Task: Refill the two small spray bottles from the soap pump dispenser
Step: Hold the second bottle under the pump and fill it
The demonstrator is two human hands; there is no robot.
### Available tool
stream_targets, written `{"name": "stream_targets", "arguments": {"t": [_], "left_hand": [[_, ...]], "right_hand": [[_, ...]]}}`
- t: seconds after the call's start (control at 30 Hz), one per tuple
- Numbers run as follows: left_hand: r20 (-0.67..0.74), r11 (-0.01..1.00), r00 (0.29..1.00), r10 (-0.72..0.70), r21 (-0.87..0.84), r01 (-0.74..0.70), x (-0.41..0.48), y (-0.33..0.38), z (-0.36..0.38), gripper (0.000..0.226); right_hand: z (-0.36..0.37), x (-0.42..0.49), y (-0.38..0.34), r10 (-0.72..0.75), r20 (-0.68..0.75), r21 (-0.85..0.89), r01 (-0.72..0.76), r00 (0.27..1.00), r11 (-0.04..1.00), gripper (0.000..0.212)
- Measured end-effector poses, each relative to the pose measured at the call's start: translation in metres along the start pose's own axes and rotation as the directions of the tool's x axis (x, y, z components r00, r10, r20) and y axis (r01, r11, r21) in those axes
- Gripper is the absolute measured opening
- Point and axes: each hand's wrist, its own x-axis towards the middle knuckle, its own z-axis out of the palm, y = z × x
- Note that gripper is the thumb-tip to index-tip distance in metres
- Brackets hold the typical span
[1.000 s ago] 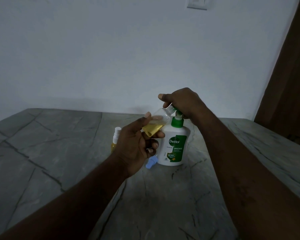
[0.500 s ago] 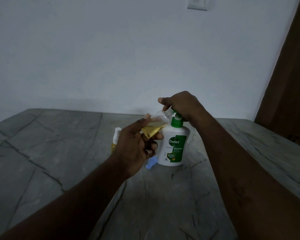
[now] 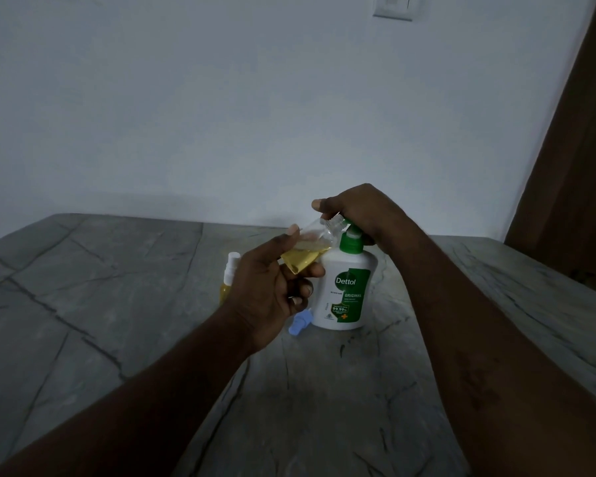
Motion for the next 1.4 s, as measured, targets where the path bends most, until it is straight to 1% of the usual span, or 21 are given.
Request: {"name": "stream_targets", "arguments": {"t": [0.07, 0.13, 0.3, 0.37, 0.43, 0.53, 0.67, 0.73, 0.8, 0.9, 1.03, 1.07, 1.2, 1.27, 1.4], "left_hand": [[0.001, 1.000, 1.000, -0.004, -0.002, 0.004, 0.000, 0.000, -0.001, 0.043], [0.002, 1.000, 1.000, -0.004, -0.003, 0.004, 0.000, -0.001, -0.001, 0.043], [0.001, 1.000, 1.000, 0.000, 0.006, 0.000, 0.000, -0.002, 0.002, 0.039], [0.009, 1.000, 1.000, -0.001, 0.006, 0.001, -0.001, -0.001, 0.003, 0.041], [0.014, 1.000, 1.000, -0.007, 0.004, 0.007, -0.001, 0.000, 0.004, 0.046], [0.018, 1.000, 1.000, -0.015, 0.000, 0.015, 0.000, 0.000, 0.003, 0.049], [0.004, 1.000, 1.000, -0.010, -0.001, 0.010, 0.000, 0.000, 0.000, 0.041], [0.002, 1.000, 1.000, -0.010, -0.003, 0.010, 0.000, 0.000, 0.000, 0.040], [-0.003, 1.000, 1.000, -0.006, -0.001, 0.006, 0.000, 0.000, 0.000, 0.041], [-0.009, 1.000, 1.000, -0.009, -0.001, 0.009, 0.000, 0.001, 0.001, 0.045], [-0.001, 1.000, 1.000, -0.016, -0.011, 0.016, 0.000, 0.002, 0.002, 0.048], [0.003, 1.000, 1.000, -0.016, -0.011, 0.016, 0.000, 0.002, 0.002, 0.050], [0.006, 1.000, 1.000, -0.018, -0.024, 0.018, -0.001, 0.002, 0.002, 0.054], [-0.004, 1.000, 1.000, -0.014, -0.028, 0.013, 0.000, 0.002, 0.001, 0.054], [-0.006, 1.000, 1.000, -0.010, -0.014, 0.010, 0.001, 0.002, -0.001, 0.052]], "right_hand": [[0.001, 0.001, 0.002, 0.023, 0.013, 0.021, -0.023, 1.000, 0.999, 0.040], [0.001, 0.001, 0.002, 0.006, -0.002, 0.007, -0.006, 1.000, 1.000, 0.038], [-0.001, -0.001, -0.002, -0.120, -0.131, -0.059, 0.113, 0.984, 0.992, 0.037], [-0.003, -0.001, -0.005, -0.161, -0.146, -0.086, 0.150, 0.976, 0.985, 0.036], [-0.004, -0.002, -0.007, -0.164, -0.129, -0.085, 0.154, 0.978, 0.984, 0.033], [-0.004, -0.003, -0.006, -0.128, -0.072, -0.039, 0.125, 0.989, 0.991, 0.031], [0.000, 0.000, 0.001, -0.081, 0.001, -0.006, 0.081, 0.997, 0.997, 0.029], [0.000, 0.001, 0.002, -0.068, 0.007, 0.003, 0.068, 0.998, 0.998, 0.029], [0.000, 0.000, 0.001, -0.095, -0.002, -0.019, 0.095, 0.995, 0.995, 0.031], [-0.001, -0.001, -0.001, -0.174, -0.056, -0.105, 0.168, 0.983, 0.980, 0.036], [-0.003, 0.000, -0.003, -0.205, -0.182, -0.038, 0.201, 0.962, 0.979, 0.033], [-0.004, 0.000, -0.004, -0.215, -0.189, -0.043, 0.211, 0.958, 0.977, 0.032], [-0.006, -0.005, -0.008, -0.212, -0.067, -0.176, 0.198, 0.975, 0.964, 0.035], [-0.004, -0.005, -0.007, -0.181, -0.045, -0.160, 0.172, 0.982, 0.972, 0.035], [0.001, -0.001, -0.001, -0.094, -0.033, -0.056, 0.092, 0.995, 0.994, 0.036]]}}
